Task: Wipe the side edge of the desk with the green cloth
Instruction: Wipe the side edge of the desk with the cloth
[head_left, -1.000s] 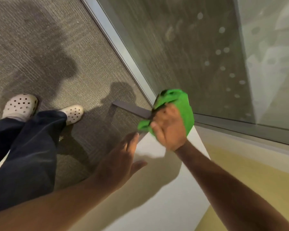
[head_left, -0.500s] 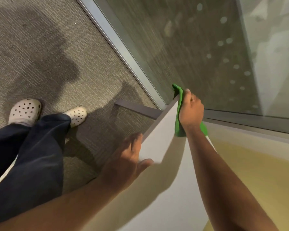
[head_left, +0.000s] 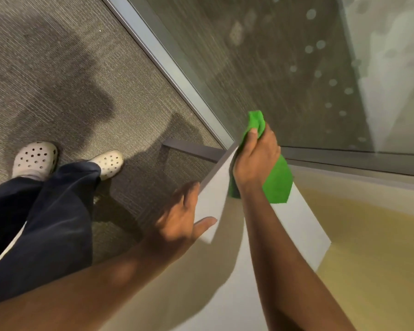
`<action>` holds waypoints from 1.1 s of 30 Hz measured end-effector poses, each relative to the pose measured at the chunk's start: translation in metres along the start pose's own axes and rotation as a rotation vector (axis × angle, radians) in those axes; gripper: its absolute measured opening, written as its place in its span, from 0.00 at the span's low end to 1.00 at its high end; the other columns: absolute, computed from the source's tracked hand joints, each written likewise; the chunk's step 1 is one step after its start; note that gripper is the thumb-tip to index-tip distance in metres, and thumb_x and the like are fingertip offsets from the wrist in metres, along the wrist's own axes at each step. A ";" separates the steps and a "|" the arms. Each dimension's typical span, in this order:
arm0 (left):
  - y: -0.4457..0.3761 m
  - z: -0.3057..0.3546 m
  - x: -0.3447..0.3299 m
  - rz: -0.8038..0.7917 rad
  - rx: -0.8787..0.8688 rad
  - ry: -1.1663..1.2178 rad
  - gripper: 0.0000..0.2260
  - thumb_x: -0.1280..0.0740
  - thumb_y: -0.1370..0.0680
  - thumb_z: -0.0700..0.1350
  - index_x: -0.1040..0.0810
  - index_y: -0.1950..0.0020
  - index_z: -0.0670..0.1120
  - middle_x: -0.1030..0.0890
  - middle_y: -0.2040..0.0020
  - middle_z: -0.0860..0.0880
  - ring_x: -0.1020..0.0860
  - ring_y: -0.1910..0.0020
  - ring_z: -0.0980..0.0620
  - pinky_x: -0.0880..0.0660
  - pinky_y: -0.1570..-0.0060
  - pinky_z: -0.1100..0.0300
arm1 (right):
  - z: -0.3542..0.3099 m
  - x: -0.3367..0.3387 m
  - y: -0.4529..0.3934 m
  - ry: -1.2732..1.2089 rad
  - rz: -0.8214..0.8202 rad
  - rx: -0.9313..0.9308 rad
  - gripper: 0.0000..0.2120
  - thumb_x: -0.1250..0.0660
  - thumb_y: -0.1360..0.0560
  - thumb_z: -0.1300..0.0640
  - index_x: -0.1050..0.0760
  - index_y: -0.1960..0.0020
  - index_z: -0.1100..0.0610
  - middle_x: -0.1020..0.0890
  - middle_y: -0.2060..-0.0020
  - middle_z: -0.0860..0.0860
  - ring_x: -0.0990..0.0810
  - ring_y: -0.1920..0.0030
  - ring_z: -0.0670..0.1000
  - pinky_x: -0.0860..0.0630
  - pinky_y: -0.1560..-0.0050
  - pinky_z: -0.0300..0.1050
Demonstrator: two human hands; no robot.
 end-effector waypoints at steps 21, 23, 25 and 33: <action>-0.006 -0.010 -0.009 -0.120 0.118 0.146 0.43 0.29 0.28 0.67 0.42 0.21 0.50 0.26 0.26 0.44 0.25 0.30 0.42 0.26 0.37 0.50 | -0.041 -0.013 0.025 0.191 -0.196 0.436 0.14 0.42 0.16 0.50 0.20 0.41 0.53 0.23 0.30 0.52 0.37 0.18 0.59 0.50 0.18 0.69; -0.006 -0.011 -0.010 -0.128 0.127 0.138 0.44 0.28 0.28 0.67 0.43 0.20 0.50 0.28 0.24 0.44 0.27 0.28 0.41 0.27 0.35 0.49 | -0.037 -0.014 0.040 0.166 -0.185 0.254 0.21 0.41 0.17 0.51 0.26 0.26 0.51 0.36 0.17 0.52 0.50 0.13 0.60 0.53 0.17 0.69; -0.007 -0.013 -0.011 -0.136 0.144 0.153 0.44 0.28 0.29 0.66 0.43 0.20 0.51 0.28 0.24 0.43 0.26 0.29 0.41 0.26 0.37 0.50 | -0.040 -0.018 0.057 0.150 -0.196 0.218 0.29 0.40 0.19 0.52 0.36 0.18 0.52 0.46 0.14 0.52 0.55 0.13 0.62 0.56 0.16 0.70; -0.007 -0.014 -0.009 -0.103 0.131 0.117 0.45 0.29 0.30 0.70 0.40 0.21 0.50 0.27 0.24 0.44 0.26 0.28 0.41 0.25 0.37 0.48 | -0.050 -0.025 0.034 0.161 -0.262 0.434 0.28 0.53 0.15 0.44 0.29 0.22 0.51 0.34 0.17 0.53 0.48 0.14 0.61 0.52 0.17 0.71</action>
Point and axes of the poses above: each hand's wrist, its own y-axis away from the middle knuckle, its own x-axis out of the back of the hand, z = x × y, the point moved 10 cm from there along -y, towards the middle knuckle
